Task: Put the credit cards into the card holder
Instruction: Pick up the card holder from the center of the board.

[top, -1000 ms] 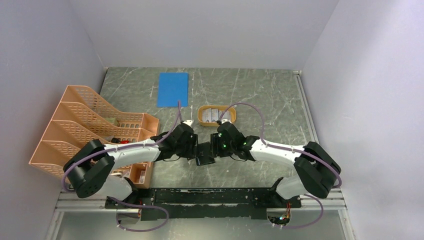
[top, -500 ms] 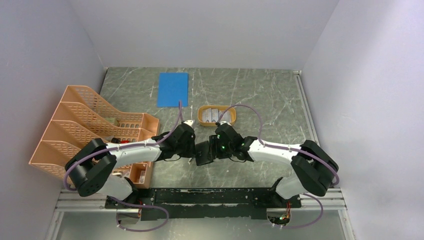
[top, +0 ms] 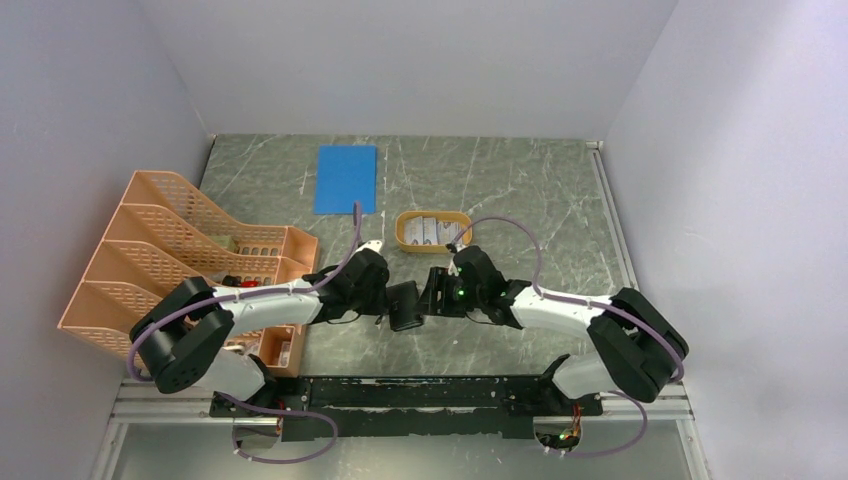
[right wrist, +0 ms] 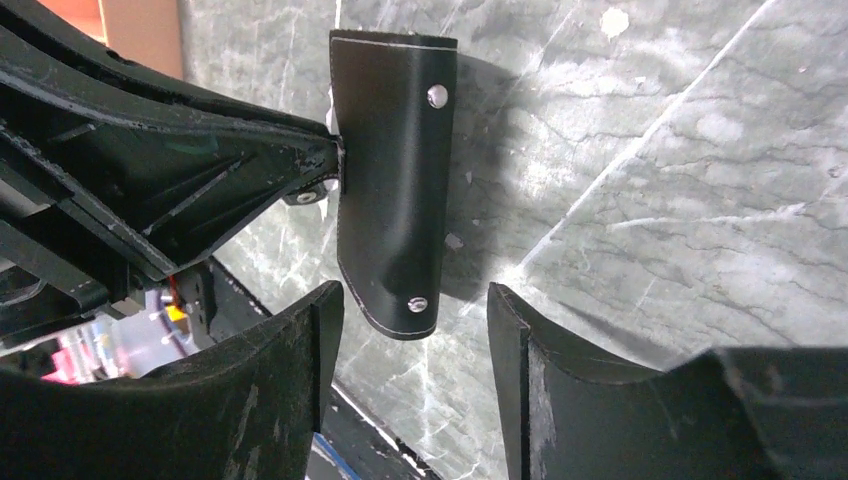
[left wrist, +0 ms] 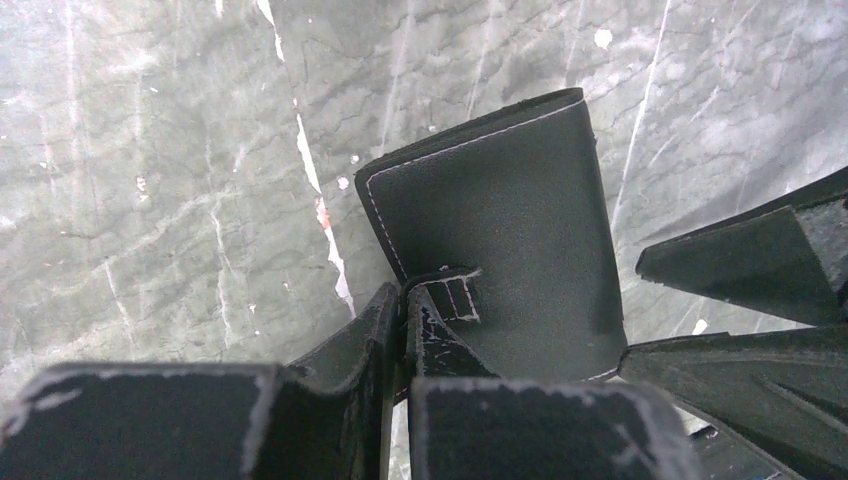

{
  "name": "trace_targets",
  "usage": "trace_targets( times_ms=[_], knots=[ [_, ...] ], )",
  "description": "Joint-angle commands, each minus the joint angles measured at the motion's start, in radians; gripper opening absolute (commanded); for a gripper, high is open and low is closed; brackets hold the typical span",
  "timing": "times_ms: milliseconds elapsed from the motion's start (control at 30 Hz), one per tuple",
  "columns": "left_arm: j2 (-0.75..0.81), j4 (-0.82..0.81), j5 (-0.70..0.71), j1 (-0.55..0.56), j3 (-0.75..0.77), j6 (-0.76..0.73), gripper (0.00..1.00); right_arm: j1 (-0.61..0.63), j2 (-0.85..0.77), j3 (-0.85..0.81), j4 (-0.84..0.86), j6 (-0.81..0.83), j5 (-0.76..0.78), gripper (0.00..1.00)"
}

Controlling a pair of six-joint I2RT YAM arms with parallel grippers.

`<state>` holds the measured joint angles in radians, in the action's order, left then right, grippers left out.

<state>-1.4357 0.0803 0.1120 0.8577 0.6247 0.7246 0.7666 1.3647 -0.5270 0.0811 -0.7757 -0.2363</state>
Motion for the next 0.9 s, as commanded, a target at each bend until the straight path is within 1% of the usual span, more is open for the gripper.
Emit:
trace_targets(
  times_ms=[0, 233, 467, 833, 867],
  knots=[
    [-0.050, 0.082, 0.073, -0.010, -0.049, -0.004, 0.05, -0.028, 0.032, 0.044, 0.165, -0.056, -0.144, 0.58],
    [-0.060, 0.063, 0.050, -0.009, -0.054, 0.001, 0.05, -0.034, 0.113, 0.078, 0.280, -0.084, -0.201, 0.56],
    [-0.042, 0.051, 0.035, -0.010, -0.055, 0.000, 0.05, -0.035, 0.173, 0.066, 0.323, -0.091, -0.203, 0.55],
    [-0.043, 0.021, 0.013, -0.009, -0.076, 0.009, 0.05, -0.008, 0.281, 0.044, 0.422, -0.123, -0.259, 0.41],
    [-0.043, 0.017, 0.008, -0.009, -0.078, 0.010, 0.05, -0.005, 0.289, 0.042, 0.433, -0.127, -0.265, 0.39]
  ],
)
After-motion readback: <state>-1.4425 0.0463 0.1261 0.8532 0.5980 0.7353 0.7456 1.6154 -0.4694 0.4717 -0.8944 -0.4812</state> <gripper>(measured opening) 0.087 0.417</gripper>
